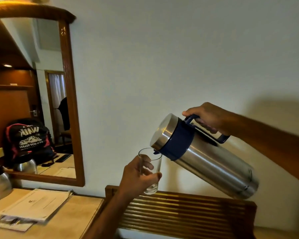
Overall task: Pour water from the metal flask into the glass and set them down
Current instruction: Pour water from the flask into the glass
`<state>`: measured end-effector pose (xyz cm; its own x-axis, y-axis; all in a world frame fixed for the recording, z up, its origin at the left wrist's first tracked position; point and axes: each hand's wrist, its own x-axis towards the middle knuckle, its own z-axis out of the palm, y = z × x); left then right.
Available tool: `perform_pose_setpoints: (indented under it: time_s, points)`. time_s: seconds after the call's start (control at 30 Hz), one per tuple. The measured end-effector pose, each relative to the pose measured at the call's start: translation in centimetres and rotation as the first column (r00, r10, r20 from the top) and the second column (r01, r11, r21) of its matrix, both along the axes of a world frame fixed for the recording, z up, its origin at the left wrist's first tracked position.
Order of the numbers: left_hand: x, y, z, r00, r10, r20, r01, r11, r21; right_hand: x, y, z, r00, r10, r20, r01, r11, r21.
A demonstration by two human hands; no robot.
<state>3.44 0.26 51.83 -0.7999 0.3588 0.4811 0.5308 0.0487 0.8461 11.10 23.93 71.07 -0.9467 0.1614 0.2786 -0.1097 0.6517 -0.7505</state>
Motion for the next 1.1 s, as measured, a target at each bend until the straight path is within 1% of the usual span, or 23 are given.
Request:
perform_pose_setpoints:
  time_s: [0.2, 0.33, 0.43, 0.67, 0.9, 1.1]
  points:
    - [-0.3, 1.3, 0.8, 0.997, -0.012, -0.072, 0.009, 0.999, -0.037, -0.9, -0.4, 3.8, 0.999, 0.009, 0.044, -0.020, 0.969, 0.245]
    - [-0.7, 2.8, 1.2, 0.992, -0.021, -0.124, 0.013, 0.998, -0.066, -1.3, -0.7, 5.6, 0.999, -0.027, 0.033, 0.010, 0.901, 0.435]
    - [-1.0, 3.9, 1.2, 0.990, -0.045, -0.134, 0.038, 0.998, -0.056, -1.5, -0.8, 6.4, 0.999, -0.044, 0.001, 0.037, 0.842, 0.537]
    - [-1.9, 5.3, 0.9, 0.991, -0.058, -0.124, 0.051, 0.997, -0.053, -2.2, -0.1, 6.8, 0.996, -0.069, -0.051, 0.085, 0.771, 0.631]
    - [-2.8, 5.6, 1.4, 0.986, -0.055, -0.158, 0.041, 0.995, -0.091, -3.1, 0.0, 7.1, 0.996, -0.069, -0.060, 0.091, 0.739, 0.667]
    - [-3.1, 5.6, 1.3, 0.987, -0.055, -0.154, 0.043, 0.996, -0.078, -3.7, -0.1, 7.7, 0.995, -0.059, -0.077, 0.097, 0.709, 0.698]
